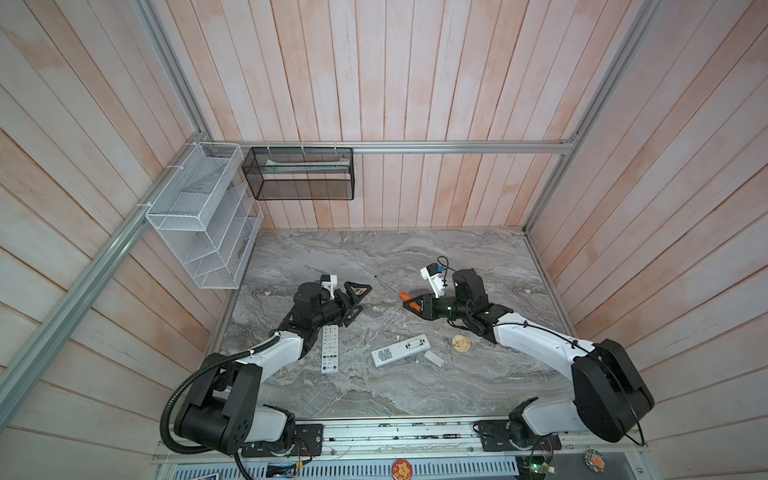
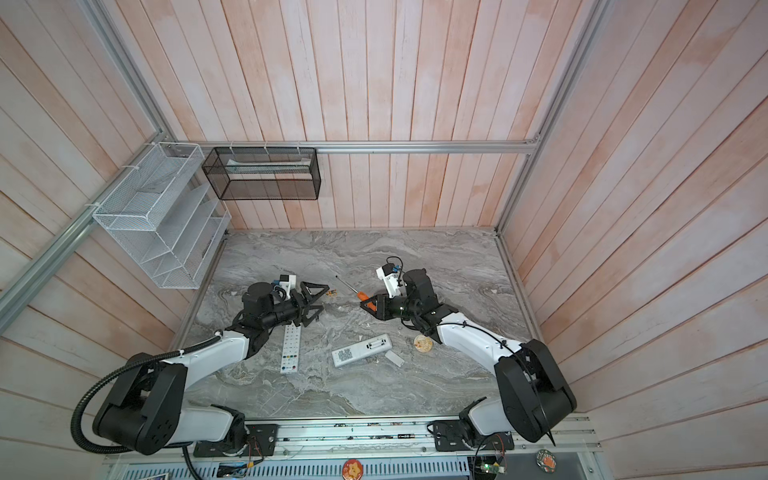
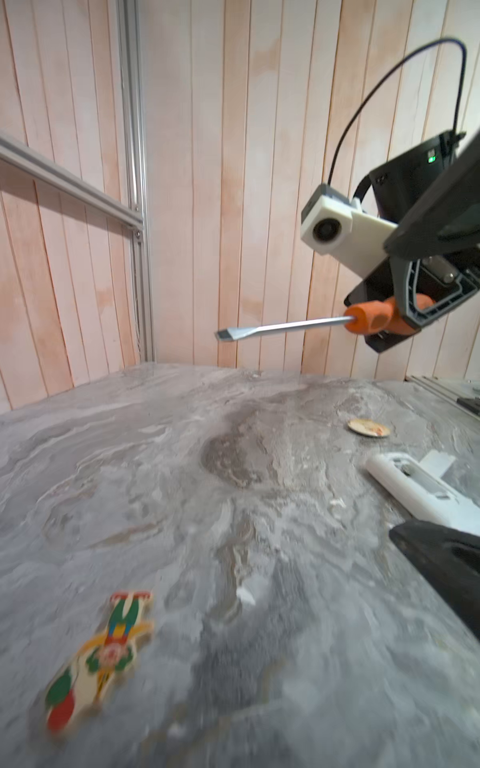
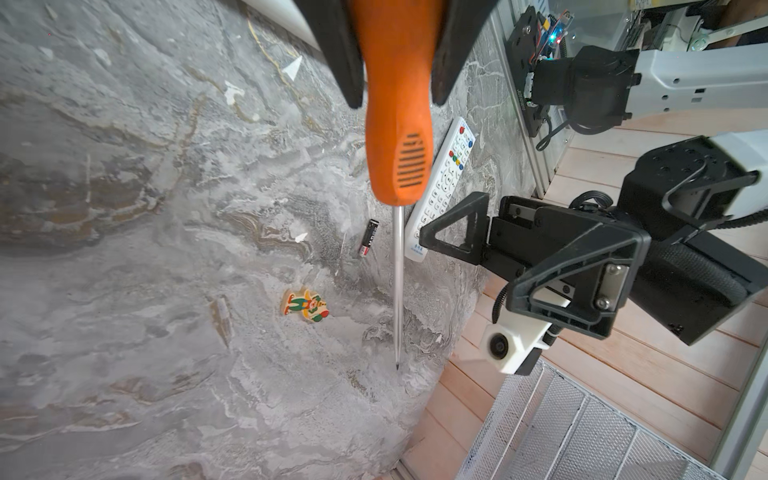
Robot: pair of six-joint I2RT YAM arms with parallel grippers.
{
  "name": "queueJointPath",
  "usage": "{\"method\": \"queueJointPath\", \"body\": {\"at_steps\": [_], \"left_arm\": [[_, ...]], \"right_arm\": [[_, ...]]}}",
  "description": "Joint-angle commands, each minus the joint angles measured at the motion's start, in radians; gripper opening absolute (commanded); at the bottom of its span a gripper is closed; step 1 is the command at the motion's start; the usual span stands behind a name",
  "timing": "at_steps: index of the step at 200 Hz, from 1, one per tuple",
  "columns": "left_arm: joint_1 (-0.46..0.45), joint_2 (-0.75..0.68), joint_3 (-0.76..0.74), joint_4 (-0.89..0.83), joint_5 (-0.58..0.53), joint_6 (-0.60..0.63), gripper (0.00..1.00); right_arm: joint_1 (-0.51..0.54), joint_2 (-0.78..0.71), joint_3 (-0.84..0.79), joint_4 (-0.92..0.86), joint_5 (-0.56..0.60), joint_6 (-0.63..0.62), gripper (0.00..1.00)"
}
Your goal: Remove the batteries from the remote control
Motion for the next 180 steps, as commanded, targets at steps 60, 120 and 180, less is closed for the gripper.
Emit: {"method": "queueJointPath", "body": {"at_steps": [60, 120, 180], "left_arm": [[-0.091, 0.184, 0.12, 0.362, -0.06, -0.2, 0.41], [-0.099, 0.188, 0.119, 0.346, -0.064, -0.194, 0.0], [-0.088, 0.171, 0.183, 0.159, 0.0, -0.027, 0.0]], "right_arm": [[0.063, 0.015, 0.05, 0.048, 0.012, 0.026, 0.0], [0.066, 0.007, 0.034, 0.055, 0.013, 0.039, 0.0], [0.05, -0.043, 0.045, -0.088, 0.018, -0.011, 0.53]]}}
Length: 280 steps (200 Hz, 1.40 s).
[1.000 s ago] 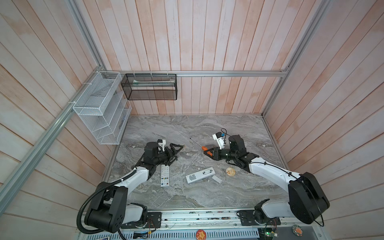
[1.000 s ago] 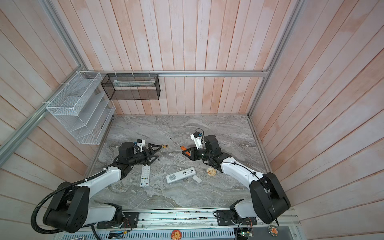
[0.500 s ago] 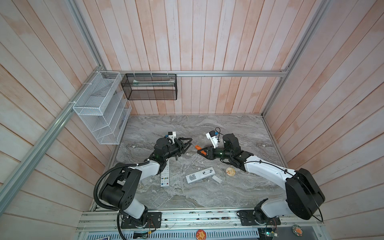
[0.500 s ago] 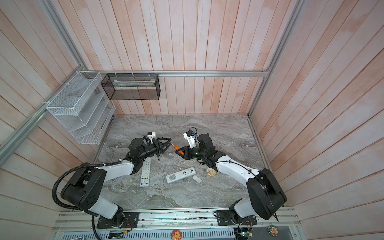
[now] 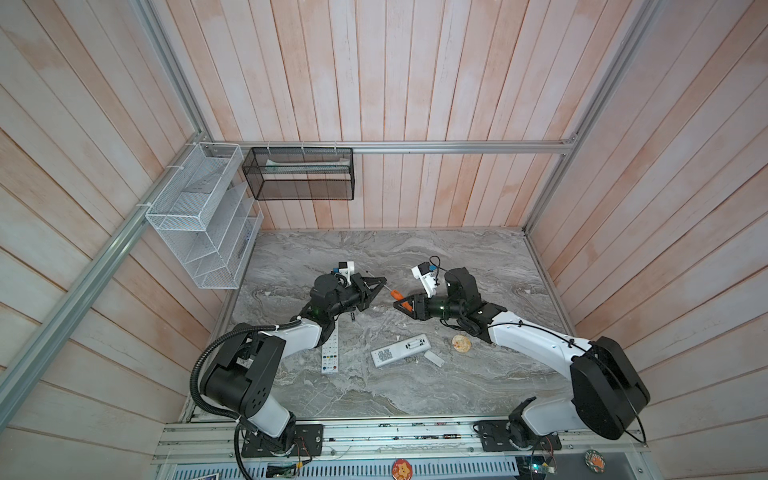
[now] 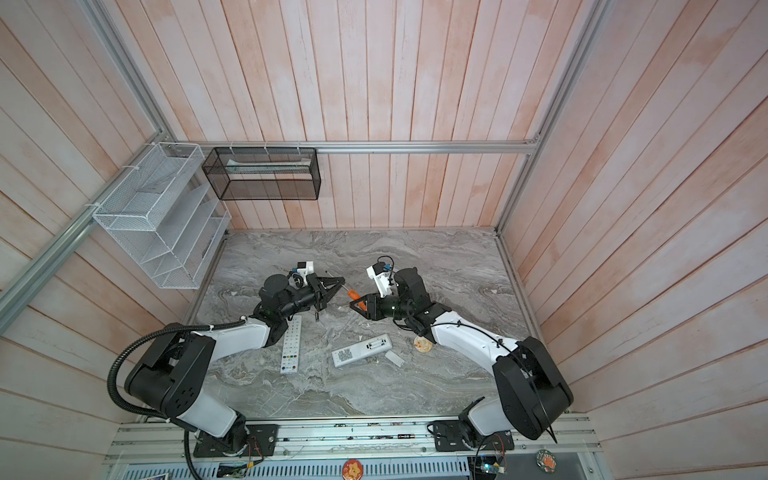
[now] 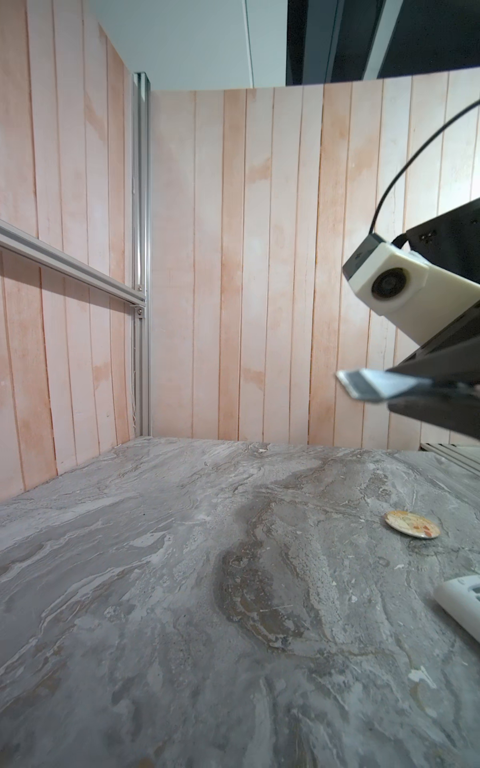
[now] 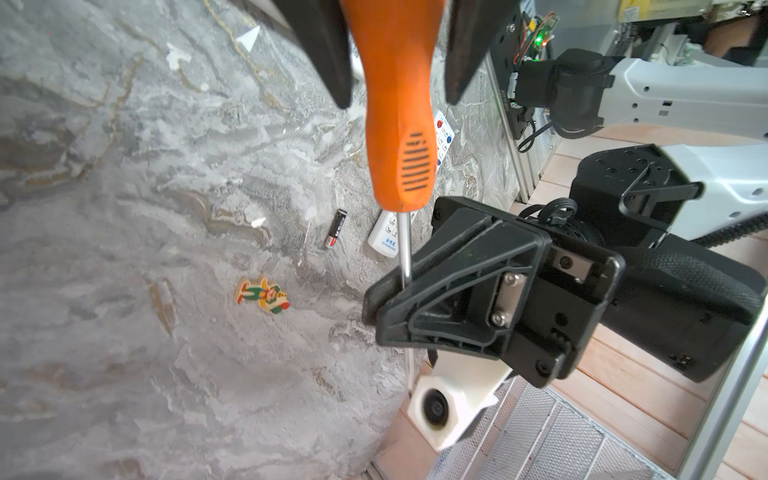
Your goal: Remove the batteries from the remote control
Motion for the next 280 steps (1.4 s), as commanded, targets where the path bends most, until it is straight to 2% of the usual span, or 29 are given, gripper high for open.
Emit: {"method": "queueJointPath", "body": {"at_steps": [1, 28, 60, 91, 129, 155, 180, 216, 244, 280], "left_arm": [[0.008, -0.016, 0.053, -0.111, 0.042, 0.145, 0.0], [0.027, -0.026, 0.131, -0.33, 0.091, 0.308, 0.0], [0.049, -0.016, 0.23, -0.55, 0.163, 0.492, 0.0], [0.05, 0.045, 0.341, -0.666, 0.277, 0.6, 0.0], [0.043, 0.06, 0.392, -0.699, 0.326, 0.62, 0.0], [0.033, 0.065, 0.405, -0.72, 0.335, 0.635, 0.0], [0.029, 0.067, 0.4, -0.711, 0.343, 0.631, 0.0], [0.015, 0.083, 0.408, -0.699, 0.349, 0.622, 0.0], [0.007, 0.094, 0.413, -0.691, 0.35, 0.616, 0.0], [0.006, 0.104, 0.419, -0.698, 0.344, 0.622, 0.0]], "right_arm": [[-0.011, -0.05, 0.012, -0.089, 0.001, -0.025, 0.54], [-0.068, -0.106, 0.037, -0.24, -0.062, -0.068, 0.7], [-0.086, -0.138, 0.158, -0.536, -0.033, -0.214, 0.83], [-0.078, -0.07, 0.245, -0.706, -0.094, -0.329, 0.84], [-0.05, 0.007, 0.287, -0.703, -0.09, -0.343, 0.84], [-0.031, 0.056, 0.307, -0.655, -0.096, -0.323, 0.79], [-0.017, 0.106, 0.324, -0.63, -0.12, -0.315, 0.69], [-0.013, 0.145, 0.317, -0.59, -0.151, -0.291, 0.41], [-0.012, 0.149, 0.301, -0.573, -0.147, -0.276, 0.31], [-0.012, 0.126, 0.278, -0.556, -0.125, -0.245, 0.14]]}}
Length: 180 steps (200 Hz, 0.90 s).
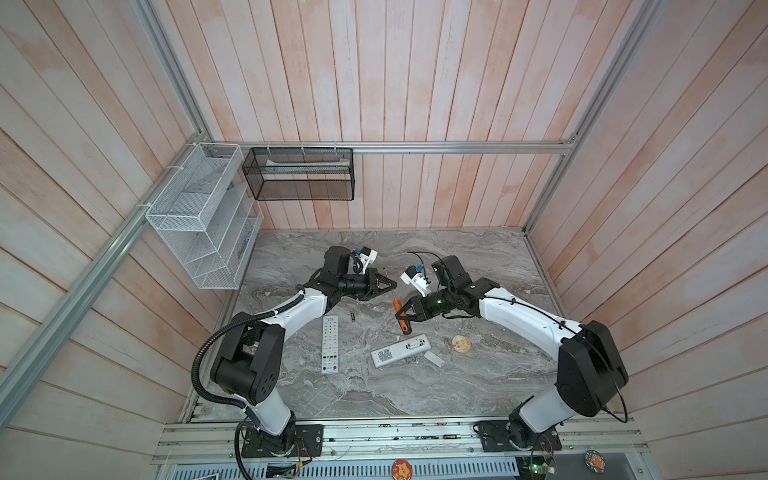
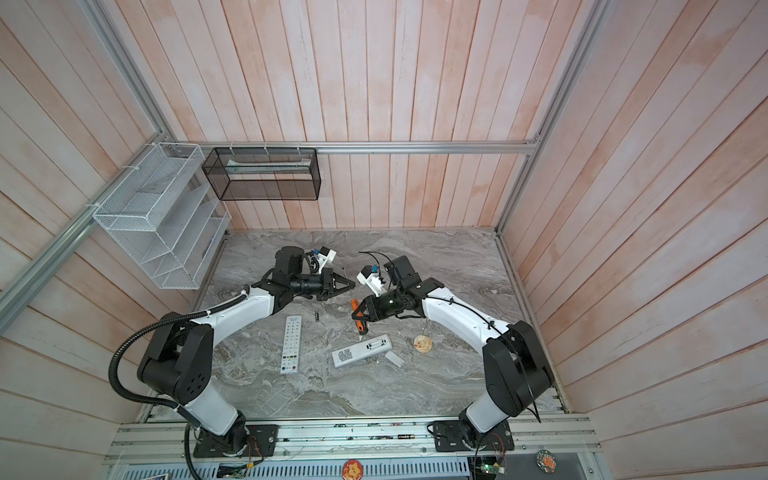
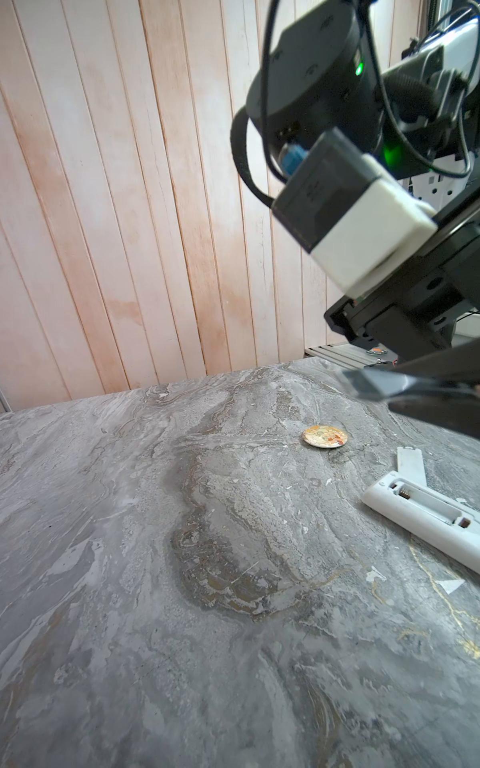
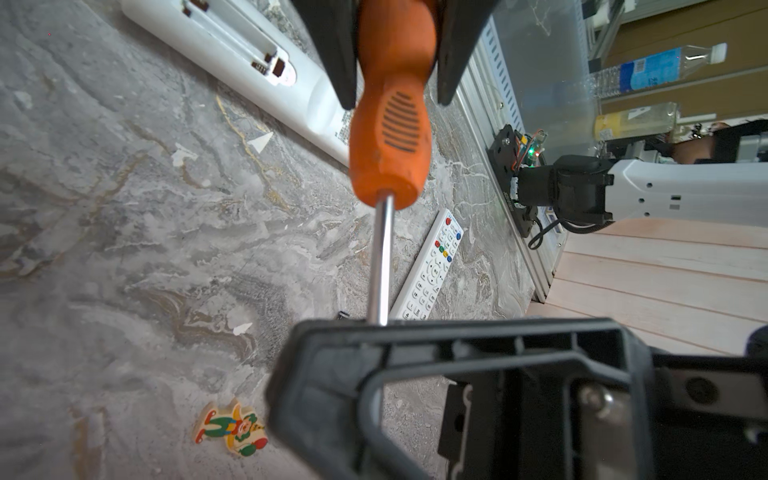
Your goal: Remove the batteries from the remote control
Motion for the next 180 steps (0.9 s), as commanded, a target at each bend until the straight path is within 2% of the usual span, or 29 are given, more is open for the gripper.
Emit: {"method": "queueJointPath", "body": {"at_steps": [1, 41, 48, 52, 60, 70, 73, 76, 90, 112, 124, 141, 159, 180], "left_arm": [[-0.01, 0.016, 0.037, 0.014, 0.026, 0.009, 0.0], [-0.01, 0.028, 0.059, -0.012, 0.023, 0.022, 0.03], [-0.01, 0.029, 0.065, -0.019, 0.025, 0.027, 0.06], [-0.01, 0.03, 0.068, -0.023, 0.025, 0.03, 0.13], [-0.01, 0.031, 0.072, -0.033, 0.026, 0.036, 0.36], [-0.009, 0.028, 0.079, -0.046, 0.023, 0.047, 0.74], [-0.008, 0.026, 0.079, -0.05, 0.023, 0.05, 0.93], [-0.007, 0.024, 0.08, -0.054, 0.02, 0.055, 1.0], [0.001, 0.01, 0.076, -0.07, 0.012, 0.067, 1.0], [0.032, -0.038, 0.046, -0.095, 0.002, 0.09, 1.0], [0.055, -0.083, 0.022, -0.159, -0.036, 0.131, 1.0], [0.077, -0.157, 0.007, -0.343, -0.201, 0.239, 1.0], [0.08, -0.222, -0.013, -0.518, -0.421, 0.343, 1.0], [0.092, -0.27, -0.062, -0.614, -0.536, 0.379, 1.0]], "right_arm": [[0.007, -0.017, -0.018, 0.031, 0.005, 0.017, 0.14], [0.0, -0.051, -0.057, 0.032, 0.041, 0.049, 0.09], [-0.006, -0.058, -0.065, 0.032, 0.046, 0.055, 0.09], [-0.007, -0.063, -0.07, 0.031, 0.049, 0.056, 0.09], [-0.016, -0.071, -0.08, 0.029, 0.06, 0.059, 0.09], [-0.028, -0.08, -0.093, 0.024, 0.075, 0.06, 0.09], [-0.031, -0.082, -0.094, 0.02, 0.085, 0.059, 0.09], [-0.034, -0.084, -0.097, 0.015, 0.094, 0.056, 0.09], [-0.049, -0.082, -0.1, -0.026, 0.156, 0.05, 0.08], [-0.116, -0.045, -0.102, -0.078, 0.187, 0.042, 0.08], [-0.148, -0.013, -0.086, -0.115, 0.242, 0.024, 0.08], [-0.163, 0.052, -0.04, -0.18, 0.377, -0.017, 0.08], [-0.174, 0.141, 0.016, -0.244, 0.436, -0.046, 0.08], [-0.174, 0.213, 0.041, -0.251, 0.469, -0.057, 0.08]]}}
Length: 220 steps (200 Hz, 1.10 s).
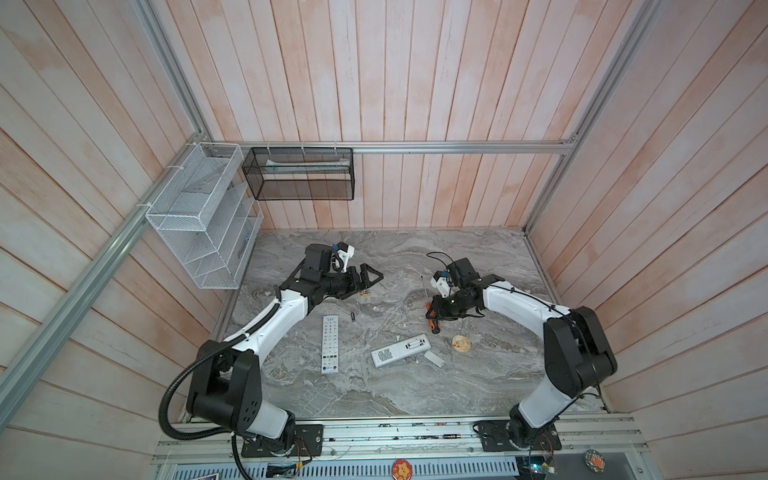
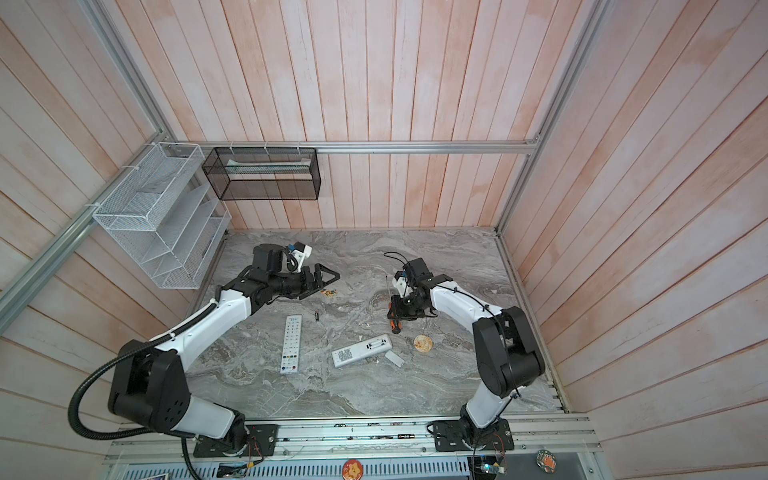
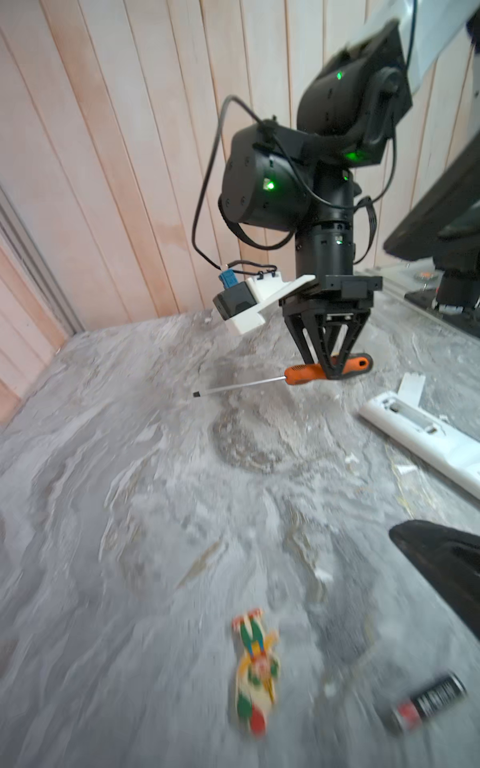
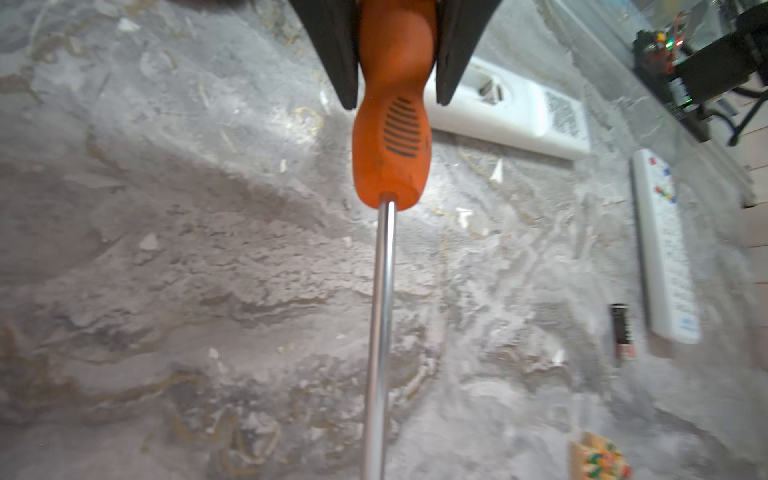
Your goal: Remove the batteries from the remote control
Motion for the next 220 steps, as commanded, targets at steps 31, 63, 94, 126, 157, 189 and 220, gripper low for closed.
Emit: {"method": "queueJointPath", "body": {"at_steps": [31, 63, 94, 126, 157, 189, 220], "left_arm": [[0.022, -0.095, -0.104, -0.292, -0.328, 0.136, 1.0], [0.027, -0.101, -0.115, -0.327, -0.411, 0.131, 1.0], [0.028, -0.065, -0.102, -0.367, -0.436, 0.138, 1.0], [0.028, -0.06, -0.118, -0.368, -0.467, 0.134, 1.0], [0.027, -0.034, -0.129, -0.378, -0.525, 0.144, 1.0], [0.022, 0.024, -0.146, -0.378, -0.583, 0.155, 1.0], [0.004, 0.081, -0.173, -0.354, -0.629, 0.148, 1.0]], "right_arm": [[-0.001, 0.114, 0.062, -0.067, 0.127, -0.041, 0.1], [-0.001, 0.125, 0.059, -0.064, 0.131, -0.038, 0.21], [0.0, 0.116, 0.05, -0.059, 0.131, -0.036, 0.32], [-0.001, 0.057, 0.049, -0.06, 0.132, -0.026, 0.46], [0.001, -0.045, 0.051, -0.048, 0.115, -0.013, 0.54], [0.001, -0.181, 0.026, 0.001, 0.061, 0.009, 0.55], [0.001, -0.3, -0.004, 0.056, 0.027, 0.043, 0.56]]}}
